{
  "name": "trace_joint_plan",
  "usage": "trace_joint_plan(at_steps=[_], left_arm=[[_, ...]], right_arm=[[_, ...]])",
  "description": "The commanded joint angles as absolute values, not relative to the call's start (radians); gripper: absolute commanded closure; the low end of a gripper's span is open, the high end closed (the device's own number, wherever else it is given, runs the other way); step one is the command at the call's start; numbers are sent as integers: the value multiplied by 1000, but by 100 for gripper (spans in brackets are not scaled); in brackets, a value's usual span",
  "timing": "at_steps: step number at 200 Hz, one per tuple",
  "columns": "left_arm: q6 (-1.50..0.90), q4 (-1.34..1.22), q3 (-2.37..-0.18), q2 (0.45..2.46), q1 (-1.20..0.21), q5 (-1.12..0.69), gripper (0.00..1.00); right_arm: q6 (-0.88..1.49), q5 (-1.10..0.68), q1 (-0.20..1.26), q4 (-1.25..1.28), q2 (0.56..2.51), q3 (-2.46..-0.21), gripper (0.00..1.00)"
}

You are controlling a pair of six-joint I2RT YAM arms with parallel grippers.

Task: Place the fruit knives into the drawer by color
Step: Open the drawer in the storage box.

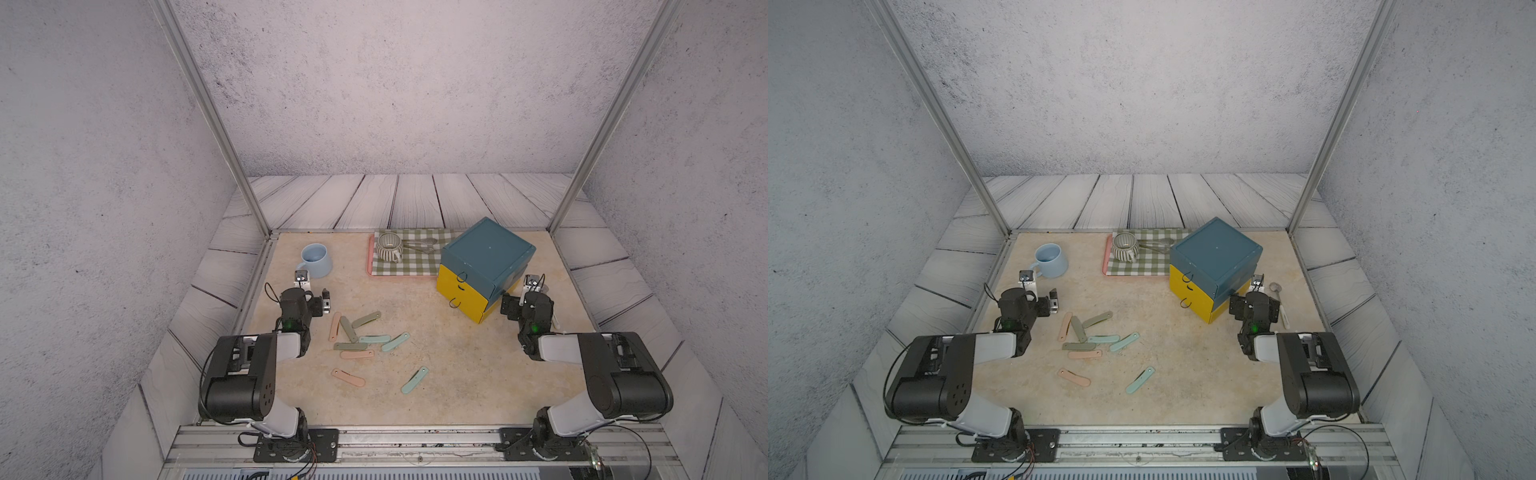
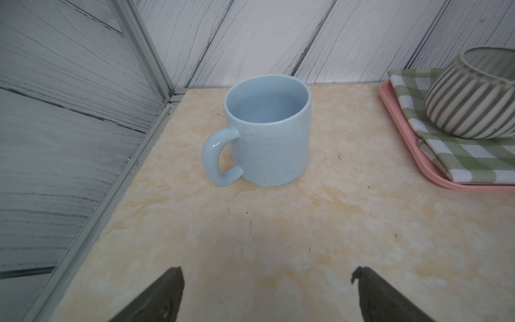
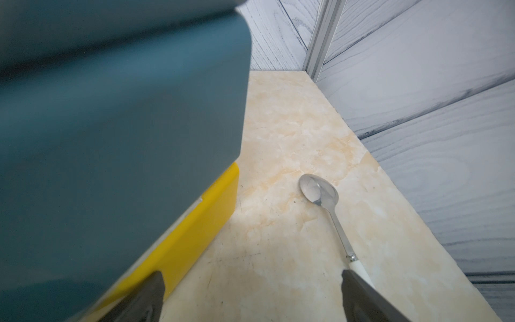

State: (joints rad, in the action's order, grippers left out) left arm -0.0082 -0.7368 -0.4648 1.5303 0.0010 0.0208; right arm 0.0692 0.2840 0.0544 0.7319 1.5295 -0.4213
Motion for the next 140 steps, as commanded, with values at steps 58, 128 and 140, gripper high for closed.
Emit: trace_joint_plan(at_steps=[58,128,140], left_arm=[[-1,-775,-468,1507,13,-7,1],[-675,-77,-689,1071,13,176,1],[-780,-43,-662,1028,15,146,1]], right_arm=[[74,288,62,688,1496,-476,1],[320,513,62,-140,1171,-836,1],[329,494,62,-211,1097,-835,1]])
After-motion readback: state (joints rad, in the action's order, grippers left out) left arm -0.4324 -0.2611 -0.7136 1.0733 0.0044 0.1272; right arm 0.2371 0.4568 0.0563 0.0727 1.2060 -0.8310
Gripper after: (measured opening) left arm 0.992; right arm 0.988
